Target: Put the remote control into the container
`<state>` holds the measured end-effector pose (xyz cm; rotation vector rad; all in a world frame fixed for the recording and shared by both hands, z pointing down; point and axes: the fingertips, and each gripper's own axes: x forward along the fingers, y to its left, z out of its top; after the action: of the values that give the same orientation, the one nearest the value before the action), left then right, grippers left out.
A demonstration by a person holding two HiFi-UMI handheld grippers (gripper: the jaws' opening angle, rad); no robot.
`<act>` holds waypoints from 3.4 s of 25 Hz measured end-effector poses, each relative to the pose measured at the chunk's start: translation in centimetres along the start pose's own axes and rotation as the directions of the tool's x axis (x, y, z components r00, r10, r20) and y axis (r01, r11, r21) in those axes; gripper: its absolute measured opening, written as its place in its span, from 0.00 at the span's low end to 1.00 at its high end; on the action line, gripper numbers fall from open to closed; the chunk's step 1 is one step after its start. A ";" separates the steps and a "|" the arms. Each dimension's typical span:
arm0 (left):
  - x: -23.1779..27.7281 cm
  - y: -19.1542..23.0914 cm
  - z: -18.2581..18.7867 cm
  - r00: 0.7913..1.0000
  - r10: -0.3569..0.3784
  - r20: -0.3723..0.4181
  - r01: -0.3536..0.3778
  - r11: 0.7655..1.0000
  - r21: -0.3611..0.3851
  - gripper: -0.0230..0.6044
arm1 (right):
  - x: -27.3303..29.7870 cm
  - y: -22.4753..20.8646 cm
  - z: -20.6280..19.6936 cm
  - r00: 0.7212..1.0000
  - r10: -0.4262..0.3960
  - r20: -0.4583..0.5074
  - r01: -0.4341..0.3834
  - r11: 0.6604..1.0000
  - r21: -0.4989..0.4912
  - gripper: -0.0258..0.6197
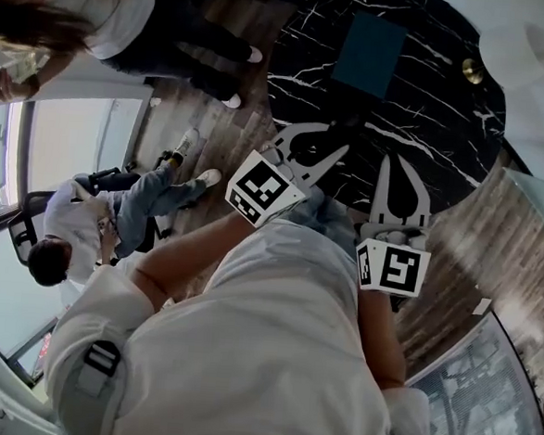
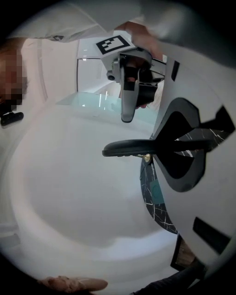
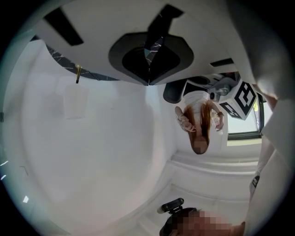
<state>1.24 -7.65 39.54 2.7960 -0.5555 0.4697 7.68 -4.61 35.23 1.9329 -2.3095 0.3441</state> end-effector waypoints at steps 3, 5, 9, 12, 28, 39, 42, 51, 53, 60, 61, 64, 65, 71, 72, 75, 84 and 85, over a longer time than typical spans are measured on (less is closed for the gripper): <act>1.5 1.1 -2.8 0.996 -0.004 -0.088 0.005 1.000 0.013 0.16 | 0.7 -0.1 -1.4 0.999 0.002 -0.033 -0.002 1.000 0.002 0.06; 2.3 1.9 -4.6 0.990 -0.012 -0.140 0.015 1.000 0.019 0.16 | 0.9 -0.4 -2.1 0.999 -0.004 -0.051 0.004 1.000 0.006 0.06; 4.0 3.4 -7.8 0.972 -0.021 -0.236 0.026 0.999 0.021 0.16 | 1.0 -0.9 -3.1 0.996 -0.016 -0.082 0.017 1.000 0.010 0.06; 5.5 4.5 -10.4 0.950 -0.013 -0.311 0.027 0.999 0.043 0.16 | 1.1 -1.2 -4.0 0.995 -0.021 -0.101 0.023 0.999 0.023 0.06; 12.2 7.0 -20.4 0.807 -0.017 -0.590 0.065 0.996 0.060 0.16 | 5.4 -2.4 -10.2 0.984 -0.050 -0.174 0.067 0.993 0.094 0.06; 13.2 9.2 -25.1 0.699 0.025 -0.715 0.028 0.998 0.062 0.16 | 5.9 -2.1 -12.8 0.974 -0.043 -0.221 0.074 0.989 0.131 0.06; 13.7 9.3 -25.3 0.687 0.025 -0.726 0.029 0.998 0.062 0.16 | 5.8 -2.0 -13.0 0.974 -0.042 -0.223 0.073 0.988 0.134 0.06; 14.6 9.5 -26.7 0.641 0.026 -0.767 0.045 0.996 0.072 0.16 | 5.2 -2.5 -13.7 0.972 -0.052 -0.230 0.088 0.985 0.151 0.06; 14.6 9.4 -26.9 0.627 0.030 -0.779 0.056 0.995 0.083 0.16 | 5.0 -2.6 -13.9 0.972 -0.053 -0.231 0.091 0.984 0.155 0.06; 14.7 9.3 -27.2 0.612 0.043 -0.790 0.067 0.992 0.106 0.16 | 4.8 -2.7 -14.0 0.972 -0.055 -0.228 0.094 0.982 0.165 0.06; 14.7 9.3 -27.2 0.610 0.043 -0.791 0.069 0.992 0.108 0.16 | 4.7 -2.7 -14.0 0.972 -0.054 -0.229 0.094 0.982 0.166 0.06; 14.7 9.1 -27.3 0.606 0.037 -0.795 0.080 0.991 0.107 0.16 | 4.5 -2.9 -14.3 0.971 -0.052 -0.234 0.094 0.981 0.171 0.06; 14.7 9.0 -27.4 0.606 0.033 -0.795 0.081 0.991 0.102 0.16 | 4.4 -2.9 -14.3 0.971 -0.052 -0.234 0.094 0.980 0.173 0.06; 14.5 8.7 -27.5 0.609 0.019 -0.793 0.083 0.993 0.088 0.16 | 4.2 -2.8 -14.3 0.972 -0.047 -0.232 0.088 0.982 0.169 0.06; 14.4 8.7 -27.4 0.610 0.020 -0.792 0.082 0.993 0.088 0.17 | 4.2 -2.8 -14.4 0.971 -0.046 -0.233 0.087 0.982 0.169 0.06; 14.3 8.7 -27.0 0.617 0.027 -0.786 0.079 0.992 0.097 0.18 | 4.0 -2.7 -14.4 0.972 -0.043 -0.233 0.083 0.982 0.167 0.06; 14.1 7.5 -26.3 0.634 0.007 -0.773 0.094 0.992 0.086 0.19 | 3.7 -2.3 -14.1 0.974 -0.036 -0.223 0.074 0.984 0.162 0.06; 14.0 7.5 -26.4 0.635 0.005 -0.773 0.095 0.992 0.085 0.19 | 3.7 -2.3 -14.1 0.974 -0.037 -0.221 0.073 0.984 0.161 0.06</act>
<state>3.56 -10.88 70.10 2.3360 -0.2451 1.6246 8.41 -5.10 49.95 1.9170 -2.1438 0.7283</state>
